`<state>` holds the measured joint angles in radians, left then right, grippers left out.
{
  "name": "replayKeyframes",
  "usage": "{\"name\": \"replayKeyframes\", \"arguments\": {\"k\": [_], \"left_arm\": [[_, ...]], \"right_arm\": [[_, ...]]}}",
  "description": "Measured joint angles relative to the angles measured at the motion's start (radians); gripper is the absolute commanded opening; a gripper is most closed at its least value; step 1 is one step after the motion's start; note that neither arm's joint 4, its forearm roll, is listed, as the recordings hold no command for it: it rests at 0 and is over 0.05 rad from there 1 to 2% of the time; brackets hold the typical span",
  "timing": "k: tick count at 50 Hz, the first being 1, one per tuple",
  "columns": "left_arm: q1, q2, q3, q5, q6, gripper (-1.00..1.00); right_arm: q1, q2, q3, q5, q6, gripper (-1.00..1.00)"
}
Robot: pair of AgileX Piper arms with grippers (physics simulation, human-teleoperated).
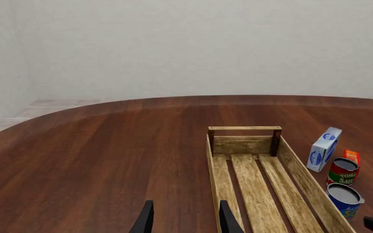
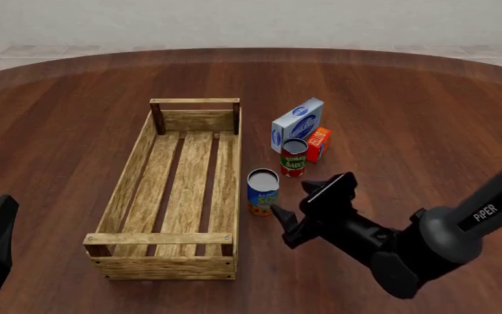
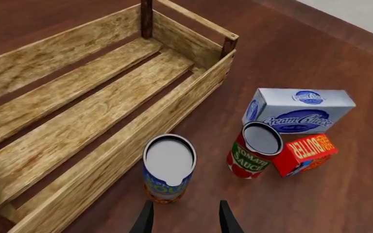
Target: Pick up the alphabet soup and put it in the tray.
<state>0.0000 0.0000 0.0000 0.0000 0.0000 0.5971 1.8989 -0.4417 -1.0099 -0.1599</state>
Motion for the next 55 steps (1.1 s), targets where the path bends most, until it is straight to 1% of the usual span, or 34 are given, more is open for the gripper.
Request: {"name": "replayKeyframes", "arguments": {"k": [28, 55], "left_arm": [[0.0, 0.0, 0.0, 0.0, 0.0, 1.0], [0.0, 0.0, 0.0, 0.0, 0.0, 1.0]], "right_arm": [[0.02, 0.046, -0.039, 0.012, -0.012, 1.0], [0.022, 0.056, -0.07, 0.033, -0.02, 1.0]]}}
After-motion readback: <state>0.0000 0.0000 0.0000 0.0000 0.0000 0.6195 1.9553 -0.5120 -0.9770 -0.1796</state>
